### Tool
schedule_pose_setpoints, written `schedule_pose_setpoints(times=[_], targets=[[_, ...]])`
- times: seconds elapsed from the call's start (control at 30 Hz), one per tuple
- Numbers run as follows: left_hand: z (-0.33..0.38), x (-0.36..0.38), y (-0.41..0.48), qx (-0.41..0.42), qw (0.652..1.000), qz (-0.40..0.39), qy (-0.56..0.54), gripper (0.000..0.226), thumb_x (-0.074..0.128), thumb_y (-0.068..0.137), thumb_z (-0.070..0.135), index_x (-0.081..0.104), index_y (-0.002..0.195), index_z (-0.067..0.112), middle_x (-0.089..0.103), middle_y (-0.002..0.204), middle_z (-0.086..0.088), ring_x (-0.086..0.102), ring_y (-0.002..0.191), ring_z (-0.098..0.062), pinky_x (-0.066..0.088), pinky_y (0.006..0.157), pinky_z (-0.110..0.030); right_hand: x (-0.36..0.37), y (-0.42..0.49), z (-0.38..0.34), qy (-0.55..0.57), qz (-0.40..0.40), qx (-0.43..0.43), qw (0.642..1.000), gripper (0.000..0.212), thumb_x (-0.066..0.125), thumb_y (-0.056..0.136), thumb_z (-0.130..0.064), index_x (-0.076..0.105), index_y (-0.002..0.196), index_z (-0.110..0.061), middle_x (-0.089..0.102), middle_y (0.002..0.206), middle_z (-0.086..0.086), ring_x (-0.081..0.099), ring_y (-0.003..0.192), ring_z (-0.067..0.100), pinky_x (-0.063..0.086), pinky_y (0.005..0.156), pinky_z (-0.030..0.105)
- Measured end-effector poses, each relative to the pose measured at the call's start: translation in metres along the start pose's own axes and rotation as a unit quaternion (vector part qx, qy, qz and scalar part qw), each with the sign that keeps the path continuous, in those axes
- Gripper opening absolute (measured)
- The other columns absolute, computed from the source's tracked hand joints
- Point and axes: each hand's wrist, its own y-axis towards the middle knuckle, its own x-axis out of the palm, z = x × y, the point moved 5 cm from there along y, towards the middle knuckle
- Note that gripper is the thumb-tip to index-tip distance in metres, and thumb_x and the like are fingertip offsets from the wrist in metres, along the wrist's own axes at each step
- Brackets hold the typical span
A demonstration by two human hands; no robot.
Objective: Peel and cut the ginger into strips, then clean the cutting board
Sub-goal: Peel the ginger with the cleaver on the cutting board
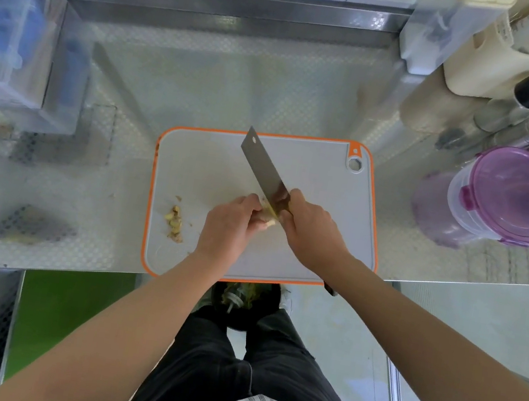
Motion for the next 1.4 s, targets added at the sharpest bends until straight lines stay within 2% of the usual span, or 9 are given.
schedule_pose_setpoints(times=[0.1, 0.3, 0.5, 0.73, 0.9, 1.03, 1.13, 1.27, 1.4], targets=[[0.001, -0.001, 0.0, -0.001, 1.0, 0.006, 0.003, 0.022, 0.079, 0.075, 0.017, 0.061, 0.082, 0.007, 0.067, 0.077, -0.006, 0.062, 0.061, -0.028, 0.051, 0.054, -0.037, -0.005, -0.01, -0.004, -0.047, -0.011, -0.016, 0.999, 0.008, 0.037, 0.1, -0.018, 0.03, 0.096, -0.015, 0.038, 0.069, -0.001, 0.042, 0.063, 0.027, 0.026, 0.052, 0.033], [0.001, -0.002, 0.0, -0.001, 1.0, 0.01, -0.007, 0.018, 0.08, 0.074, 0.014, 0.066, 0.08, 0.005, 0.069, 0.078, -0.008, 0.063, 0.061, -0.029, 0.052, 0.056, -0.036, 0.002, -0.015, -0.002, -0.086, -0.024, -0.005, 0.996, 0.024, 0.037, 0.098, -0.014, 0.035, 0.121, -0.008, 0.052, 0.082, 0.01, 0.046, 0.067, 0.029, 0.031, 0.055, 0.033], [0.003, -0.002, -0.001, 0.006, 1.0, 0.009, -0.014, 0.017, 0.083, 0.07, 0.011, 0.068, 0.078, 0.005, 0.068, 0.075, -0.008, 0.062, 0.057, -0.028, 0.051, 0.053, -0.033, 0.004, -0.019, -0.001, -0.102, -0.032, 0.013, 0.994, 0.016, 0.038, 0.096, -0.01, 0.037, 0.112, -0.008, 0.041, 0.07, 0.004, 0.042, 0.06, 0.023, 0.022, 0.045, 0.027], [0.004, -0.002, -0.001, 0.001, 1.0, 0.006, -0.024, 0.011, 0.08, 0.074, 0.011, 0.069, 0.077, 0.009, 0.065, 0.072, -0.004, 0.06, 0.055, -0.024, 0.043, 0.051, -0.026, 0.023, 0.007, -0.006, -0.057, -0.029, 0.034, 0.997, 0.016, 0.039, 0.097, -0.009, 0.04, 0.113, -0.009, 0.047, 0.087, 0.009, 0.049, 0.071, 0.031, 0.031, 0.06, 0.033], [0.002, -0.002, -0.001, 0.002, 1.0, 0.0, -0.03, 0.008, 0.077, 0.08, 0.015, 0.071, 0.083, 0.009, 0.066, 0.078, -0.003, 0.062, 0.059, -0.023, 0.051, 0.054, -0.032, 0.022, 0.007, 0.008, -0.034, -0.025, 0.042, 0.998, 0.019, 0.037, 0.101, -0.023, 0.038, 0.113, -0.007, 0.06, 0.094, 0.016, 0.057, 0.08, 0.039, 0.035, 0.062, 0.035], [0.003, -0.003, -0.004, 0.001, 0.999, -0.003, -0.041, 0.01, 0.079, 0.076, 0.01, 0.073, 0.084, 0.01, 0.067, 0.087, -0.004, 0.066, 0.063, -0.023, 0.056, 0.059, -0.038, 0.006, 0.003, 0.004, -0.011, -0.016, 0.024, 1.0, 0.011, 0.037, 0.101, -0.021, 0.036, 0.103, -0.011, 0.051, 0.079, 0.008, 0.045, 0.068, 0.032, 0.033, 0.06, 0.034], [0.003, -0.004, -0.006, 0.008, 0.999, 0.002, -0.044, 0.013, 0.078, 0.073, 0.005, 0.072, 0.083, 0.011, 0.063, 0.091, -0.005, 0.067, 0.061, -0.021, 0.057, 0.058, -0.034, -0.002, -0.007, 0.0, -0.004, -0.004, 0.02, 1.0, 0.013, 0.038, 0.1, -0.019, 0.028, 0.093, -0.016, 0.039, 0.067, -0.001, 0.042, 0.064, 0.029, 0.032, 0.058, 0.034], [0.002, -0.006, -0.007, 0.005, 0.999, 0.003, -0.044, 0.015, 0.078, 0.072, 0.003, 0.072, 0.084, 0.01, 0.062, 0.083, -0.006, 0.066, 0.062, -0.022, 0.057, 0.058, -0.035, 0.001, -0.016, -0.003, -0.044, -0.021, 0.019, 0.999, 0.012, 0.038, 0.1, -0.019, 0.036, 0.108, -0.011, 0.048, 0.077, 0.008, 0.044, 0.068, 0.032, 0.035, 0.059, 0.035], [0.004, -0.007, -0.005, 0.008, 0.999, 0.001, -0.038, 0.016, 0.081, 0.069, 0.003, 0.073, 0.082, 0.008, 0.065, 0.077, -0.006, 0.066, 0.06, -0.023, 0.057, 0.058, -0.034, 0.005, -0.02, -0.004, -0.07, -0.032, 0.019, 0.997, 0.012, 0.037, 0.099, -0.016, 0.036, 0.11, -0.011, 0.049, 0.077, 0.008, 0.047, 0.067, 0.031, 0.035, 0.059, 0.036]])
